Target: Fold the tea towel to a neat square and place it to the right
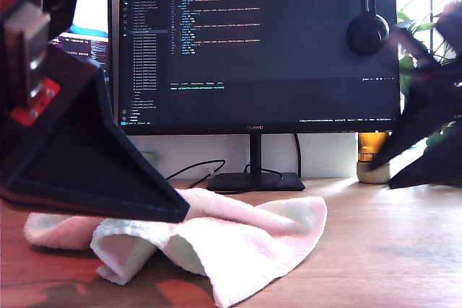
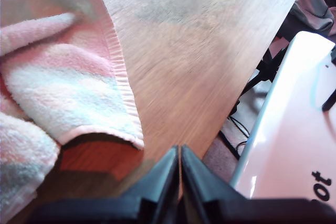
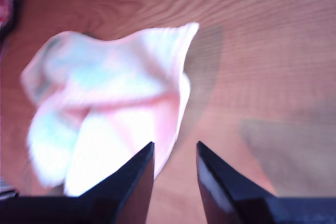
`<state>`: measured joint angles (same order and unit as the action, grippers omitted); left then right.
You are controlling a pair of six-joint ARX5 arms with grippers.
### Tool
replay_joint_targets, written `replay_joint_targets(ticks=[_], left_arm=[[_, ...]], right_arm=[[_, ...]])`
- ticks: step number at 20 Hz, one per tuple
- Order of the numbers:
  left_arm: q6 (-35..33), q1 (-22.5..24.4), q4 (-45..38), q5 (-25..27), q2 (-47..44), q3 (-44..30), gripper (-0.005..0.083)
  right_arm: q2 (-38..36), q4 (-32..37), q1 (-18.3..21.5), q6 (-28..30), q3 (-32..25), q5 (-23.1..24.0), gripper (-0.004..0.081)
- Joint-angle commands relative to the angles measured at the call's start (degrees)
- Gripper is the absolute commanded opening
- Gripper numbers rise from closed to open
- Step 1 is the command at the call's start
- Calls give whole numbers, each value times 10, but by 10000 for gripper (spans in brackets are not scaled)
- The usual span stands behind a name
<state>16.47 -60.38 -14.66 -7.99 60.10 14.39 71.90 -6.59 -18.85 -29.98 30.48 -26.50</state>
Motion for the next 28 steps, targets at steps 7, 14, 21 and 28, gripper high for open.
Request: replay_joint_targets(ticks=[7,14,21,28], left_arm=[[-4,0,-3,4,2,-2,-19],[-17,0,-4,21,2,-2,-19],[-38,0,-9,21,2,-1,-8],[-75,0,-4,25,3,-1,176]], right_arm=[[179,-21,-8,3,118,-36,341],[210,-10,-38,4,120,-34,321],[216,-3,-53,4,120,-30,137],[216,2,-55,16,120,-30,137]])
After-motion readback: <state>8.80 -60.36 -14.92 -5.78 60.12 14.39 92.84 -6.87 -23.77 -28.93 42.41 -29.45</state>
